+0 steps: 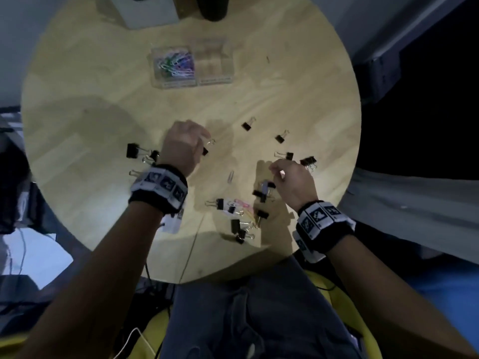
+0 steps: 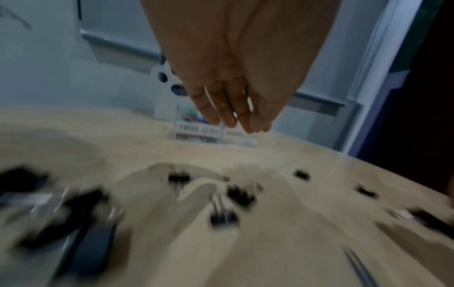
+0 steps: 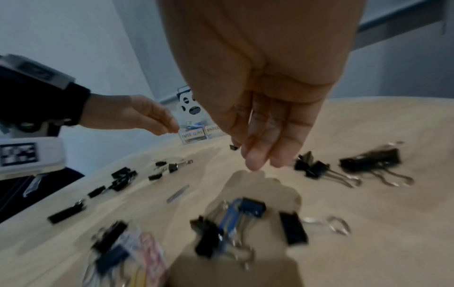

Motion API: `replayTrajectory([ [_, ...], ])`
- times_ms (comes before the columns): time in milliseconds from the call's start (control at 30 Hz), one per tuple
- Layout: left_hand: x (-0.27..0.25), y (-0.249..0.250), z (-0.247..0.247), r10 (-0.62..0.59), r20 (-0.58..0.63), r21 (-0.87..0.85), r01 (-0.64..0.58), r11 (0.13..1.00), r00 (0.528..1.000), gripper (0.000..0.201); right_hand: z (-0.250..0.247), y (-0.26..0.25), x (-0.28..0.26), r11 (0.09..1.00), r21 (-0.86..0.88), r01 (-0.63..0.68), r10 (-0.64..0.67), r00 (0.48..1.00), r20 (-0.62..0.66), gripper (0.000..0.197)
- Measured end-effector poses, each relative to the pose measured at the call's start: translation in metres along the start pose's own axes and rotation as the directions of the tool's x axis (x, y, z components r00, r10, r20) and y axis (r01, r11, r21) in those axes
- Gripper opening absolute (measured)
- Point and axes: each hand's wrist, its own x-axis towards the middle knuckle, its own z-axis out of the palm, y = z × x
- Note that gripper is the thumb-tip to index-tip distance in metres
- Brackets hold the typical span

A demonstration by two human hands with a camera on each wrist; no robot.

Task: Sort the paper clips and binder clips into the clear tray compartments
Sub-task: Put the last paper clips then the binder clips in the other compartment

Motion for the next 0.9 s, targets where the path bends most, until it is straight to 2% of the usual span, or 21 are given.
replayTrajectory([
  [67, -0.029, 0.003, 0.019, -0.029, 0.07, -0.015, 0.03, 0.999, 0.997, 0.019, 0.004, 0.005, -0.009, 0.998, -0.07, 0.003, -0.001, 1.0, 0.017, 0.021],
  [200, -0.08, 0.012, 0.052, -0.023, 0.117, 0.041, 0.019, 0.999, 0.993, 0.017, 0.017, 0.011, -0.025, 0.988, -0.153, 0.027, -0.019, 0.998, 0.057, 0.018],
  [333, -0.11, 0.015, 0.072, -0.059, 0.213, 0.056, 0.048, 0.997, 0.975, 0.021, 0.03, 0.004, -0.027, 0.973, -0.202, -0.112, 0.116, 0.993, 0.006, 0.038],
  [400, -0.115, 0.014, 0.075, -0.073, 0.211, 0.05, 0.064, 0.997, 0.975, 0.021, 0.033, 0.0, -0.023, 0.965, -0.202, -0.167, 0.167, 0.986, -0.016, 0.042],
  [500, -0.113, 0.011, 0.071, -0.159, 0.159, 0.052, 0.152, 0.987, 0.974, 0.022, 0.036, -0.002, -0.016, 0.962, -0.216, -0.168, 0.172, 0.985, 0.001, 0.038],
  [600, -0.113, 0.009, 0.065, -0.217, 0.059, 0.17, 0.204, 0.964, 0.974, 0.022, 0.034, -0.002, -0.01, 0.974, -0.167, -0.153, 0.157, 0.988, 0.011, 0.03],
  [633, -0.115, 0.011, 0.064, -0.213, 0.024, 0.192, 0.204, 0.96, 0.977, 0.02, 0.033, -0.002, -0.009, 0.974, -0.169, -0.149, 0.153, 0.988, 0.008, 0.027],
  [700, -0.115, 0.02, 0.066, -0.13, -0.01, 0.198, 0.13, 0.972, 0.991, 0.016, 0.031, -0.001, -0.006, 0.972, -0.192, -0.138, 0.141, 0.99, 0.003, 0.023],
  [767, -0.112, 0.034, 0.071, -0.07, 0.051, 0.185, 0.059, 0.981, 0.996, 0.019, 0.029, 0.0, -0.005, 0.971, -0.209, -0.115, 0.119, 0.993, 0.006, 0.023],
  [833, -0.109, 0.047, 0.078, -0.104, 0.149, 0.189, 0.075, 0.979, 0.983, 0.026, 0.028, 0.001, -0.004, 0.975, -0.205, -0.087, 0.094, 0.995, 0.021, 0.026],
  [900, -0.11, 0.05, 0.084, -0.16, 0.17, 0.192, 0.126, 0.973, 0.972, 0.026, 0.027, 0.003, -0.001, 0.981, -0.176, -0.084, 0.091, 0.995, 0.031, 0.027],
])
